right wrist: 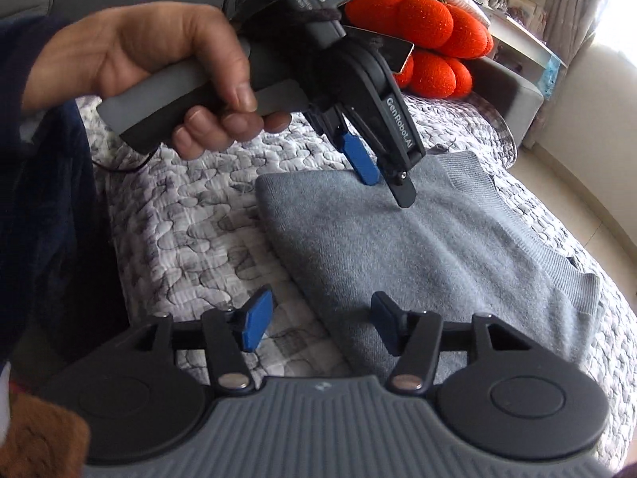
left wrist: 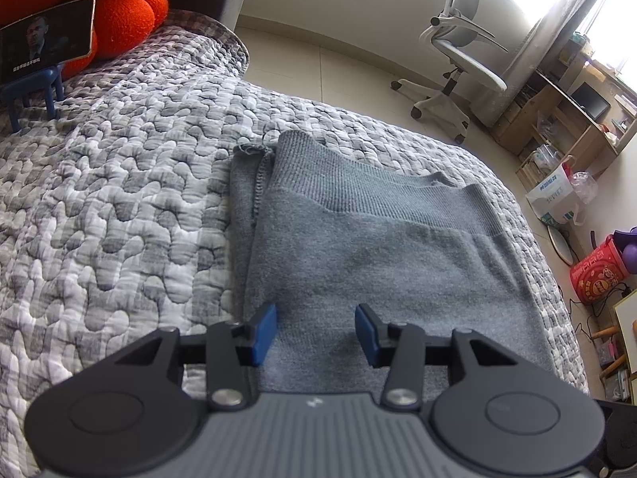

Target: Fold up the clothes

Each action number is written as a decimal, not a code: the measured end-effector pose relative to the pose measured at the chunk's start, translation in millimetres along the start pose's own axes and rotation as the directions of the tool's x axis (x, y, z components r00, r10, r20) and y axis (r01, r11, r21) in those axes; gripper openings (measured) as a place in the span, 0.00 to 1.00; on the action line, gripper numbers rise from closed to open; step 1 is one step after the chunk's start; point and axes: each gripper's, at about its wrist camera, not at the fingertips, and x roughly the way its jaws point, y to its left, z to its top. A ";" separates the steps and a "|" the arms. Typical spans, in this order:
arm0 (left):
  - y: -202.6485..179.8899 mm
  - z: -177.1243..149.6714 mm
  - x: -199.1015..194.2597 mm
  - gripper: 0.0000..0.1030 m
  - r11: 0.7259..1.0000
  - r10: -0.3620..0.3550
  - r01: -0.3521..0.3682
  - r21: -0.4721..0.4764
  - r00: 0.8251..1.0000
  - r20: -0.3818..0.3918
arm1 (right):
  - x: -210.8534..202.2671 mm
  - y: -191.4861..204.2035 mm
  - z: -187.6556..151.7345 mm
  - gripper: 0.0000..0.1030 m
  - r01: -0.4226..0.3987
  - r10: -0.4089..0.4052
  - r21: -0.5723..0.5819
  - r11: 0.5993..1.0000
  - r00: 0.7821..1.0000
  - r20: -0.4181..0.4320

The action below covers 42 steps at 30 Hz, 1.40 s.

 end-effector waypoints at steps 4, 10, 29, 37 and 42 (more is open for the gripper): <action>-0.5 0.3 0.2 0.45 1.000 0.001 -0.001 0.003 1.000 0.000 | 8.1 3.1 -4.4 0.57 0.069 -0.071 -0.052 0.996 0.997 -0.028; -1.1 0.8 0.3 0.46 1.000 0.001 -0.001 0.004 1.000 -0.001 | 9.9 2.8 -5.5 0.56 0.094 -0.096 -0.067 0.993 0.995 -0.017; -4.2 -0.5 0.8 0.48 1.000 0.009 -0.009 0.022 1.000 0.000 | 13.6 -0.5 -5.1 0.53 0.156 -0.157 -0.085 0.984 0.987 -0.011; -4.8 -0.6 0.3 0.48 0.999 0.012 -0.012 0.031 1.000 -0.001 | 13.4 5.3 -5.1 0.51 0.162 -0.164 -0.124 0.979 0.986 -0.013; -10.3 -1.7 0.9 0.48 0.997 0.032 -0.032 0.071 0.999 0.001 | 12.0 5.9 -4.6 0.33 0.140 -0.143 -0.129 0.982 0.990 -0.015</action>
